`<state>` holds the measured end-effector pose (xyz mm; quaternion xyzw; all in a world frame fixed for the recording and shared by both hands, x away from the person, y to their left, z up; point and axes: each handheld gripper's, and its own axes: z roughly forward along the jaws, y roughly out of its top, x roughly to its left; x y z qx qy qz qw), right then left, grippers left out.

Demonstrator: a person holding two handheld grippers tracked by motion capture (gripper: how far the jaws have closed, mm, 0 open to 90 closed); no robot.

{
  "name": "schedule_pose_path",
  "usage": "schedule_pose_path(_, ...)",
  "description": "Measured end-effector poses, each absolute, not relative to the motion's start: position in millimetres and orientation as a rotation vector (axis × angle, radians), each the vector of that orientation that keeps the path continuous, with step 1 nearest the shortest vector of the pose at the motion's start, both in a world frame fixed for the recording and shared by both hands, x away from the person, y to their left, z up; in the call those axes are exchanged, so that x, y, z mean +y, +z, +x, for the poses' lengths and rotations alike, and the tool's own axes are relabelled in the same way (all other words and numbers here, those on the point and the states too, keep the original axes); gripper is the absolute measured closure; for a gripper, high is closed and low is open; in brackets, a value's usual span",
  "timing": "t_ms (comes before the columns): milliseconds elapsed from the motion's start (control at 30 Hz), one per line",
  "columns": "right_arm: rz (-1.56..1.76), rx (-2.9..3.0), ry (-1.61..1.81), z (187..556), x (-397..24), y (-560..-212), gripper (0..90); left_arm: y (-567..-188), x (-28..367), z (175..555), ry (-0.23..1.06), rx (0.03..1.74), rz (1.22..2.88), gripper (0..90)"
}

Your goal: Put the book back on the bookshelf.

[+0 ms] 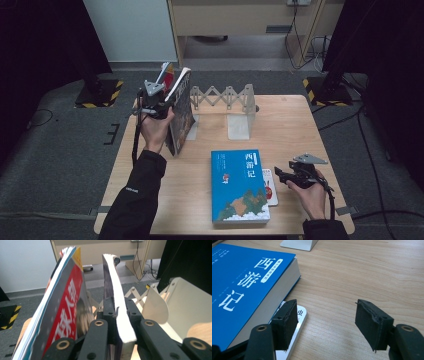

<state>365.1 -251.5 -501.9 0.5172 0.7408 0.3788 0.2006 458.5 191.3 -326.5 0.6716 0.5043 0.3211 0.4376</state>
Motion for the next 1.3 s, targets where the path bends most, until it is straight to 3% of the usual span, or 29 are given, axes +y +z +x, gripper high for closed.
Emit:
schedule_pose_path(333, 1.445, 2.084, 1.05, 366.6, -250.8, -503.3, 33.7, -331.5, 210.5, 448.0, 0.763, 1.303, 1.707, 80.3)
schedule_pose_path(600, 1.453, 2.083, 1.054, 366.8, -251.7, -503.6, 33.2, -329.6, 208.3, 457.4, 0.695, 1.335, 1.748, 72.9)
schedule_pose_path(1200, 1.455, 2.083, 1.06, 366.7, -252.0, -503.2, 32.6, -324.6, 196.8, 464.3, 0.755, 1.394, 1.791, 69.9)
schedule_pose_path(1300, 1.452, 2.087, 1.059, 366.8, -252.5, -503.5, 32.4, -326.2, 195.6, 465.1, 0.778, 1.409, 1.818, 73.1)
